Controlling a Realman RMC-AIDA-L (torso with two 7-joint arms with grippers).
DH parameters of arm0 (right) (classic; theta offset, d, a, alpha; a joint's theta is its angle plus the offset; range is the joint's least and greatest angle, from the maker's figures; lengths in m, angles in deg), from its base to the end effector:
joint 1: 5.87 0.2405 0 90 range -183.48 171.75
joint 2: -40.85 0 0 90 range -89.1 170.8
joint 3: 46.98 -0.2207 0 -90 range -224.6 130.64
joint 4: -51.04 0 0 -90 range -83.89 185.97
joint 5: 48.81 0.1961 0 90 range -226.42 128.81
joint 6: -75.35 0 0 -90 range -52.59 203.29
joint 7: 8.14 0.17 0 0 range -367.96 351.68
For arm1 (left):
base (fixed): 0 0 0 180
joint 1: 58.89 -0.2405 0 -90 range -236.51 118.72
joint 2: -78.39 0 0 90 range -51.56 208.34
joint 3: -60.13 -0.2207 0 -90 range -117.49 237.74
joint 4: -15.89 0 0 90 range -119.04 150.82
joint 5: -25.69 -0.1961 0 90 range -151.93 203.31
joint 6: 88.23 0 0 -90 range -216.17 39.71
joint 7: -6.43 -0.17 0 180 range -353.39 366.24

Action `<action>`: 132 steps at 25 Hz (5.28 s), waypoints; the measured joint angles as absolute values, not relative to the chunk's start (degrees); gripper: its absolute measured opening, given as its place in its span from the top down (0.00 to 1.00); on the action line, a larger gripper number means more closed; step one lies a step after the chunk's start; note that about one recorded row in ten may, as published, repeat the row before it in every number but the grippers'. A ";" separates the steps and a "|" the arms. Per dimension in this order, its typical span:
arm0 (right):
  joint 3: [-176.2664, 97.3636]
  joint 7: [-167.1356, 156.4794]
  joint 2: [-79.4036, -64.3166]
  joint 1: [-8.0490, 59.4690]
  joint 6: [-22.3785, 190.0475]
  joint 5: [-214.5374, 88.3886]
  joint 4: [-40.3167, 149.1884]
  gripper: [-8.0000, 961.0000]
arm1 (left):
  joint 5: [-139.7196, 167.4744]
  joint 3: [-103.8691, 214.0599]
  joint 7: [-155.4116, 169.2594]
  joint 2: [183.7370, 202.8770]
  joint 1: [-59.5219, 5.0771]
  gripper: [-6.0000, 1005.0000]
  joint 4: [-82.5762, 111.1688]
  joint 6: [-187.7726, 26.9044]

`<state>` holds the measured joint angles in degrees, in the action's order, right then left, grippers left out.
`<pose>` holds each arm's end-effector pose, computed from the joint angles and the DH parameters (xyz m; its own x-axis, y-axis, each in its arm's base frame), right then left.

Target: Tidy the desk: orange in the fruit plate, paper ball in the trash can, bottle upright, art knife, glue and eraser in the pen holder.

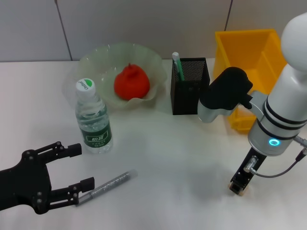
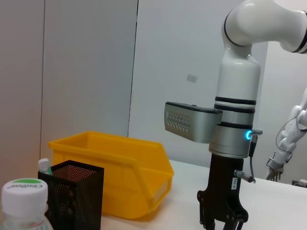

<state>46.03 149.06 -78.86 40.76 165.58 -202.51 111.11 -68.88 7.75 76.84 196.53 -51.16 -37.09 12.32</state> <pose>0.1764 0.3167 -0.0522 0.5747 -0.6489 0.4986 -0.4786 -0.7608 -0.4384 -0.2357 0.2335 0.0348 0.7837 0.1461 0.6037 0.3405 -0.9139 -0.2208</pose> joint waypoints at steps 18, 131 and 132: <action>46.55 149.10 -78.77 41.60 165.35 -202.68 109.97 0.70 | -68.53 7.96 76.70 196.51 -51.06 0.20 -37.11 12.32; 10.92 123.60 -77.98 25.57 178.24 -196.01 132.18 0.40 | -122.93 -33.01 134.03 197.22 -37.96 0.42 -67.49 -6.00; 10.93 123.69 -77.98 25.65 178.30 -196.11 132.16 0.40 | -123.16 -33.18 134.20 197.21 -37.92 0.42 -67.35 -6.10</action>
<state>10.93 123.69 -77.98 25.65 178.30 -196.11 132.16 -123.16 -33.18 134.20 197.21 -37.92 -67.35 -6.10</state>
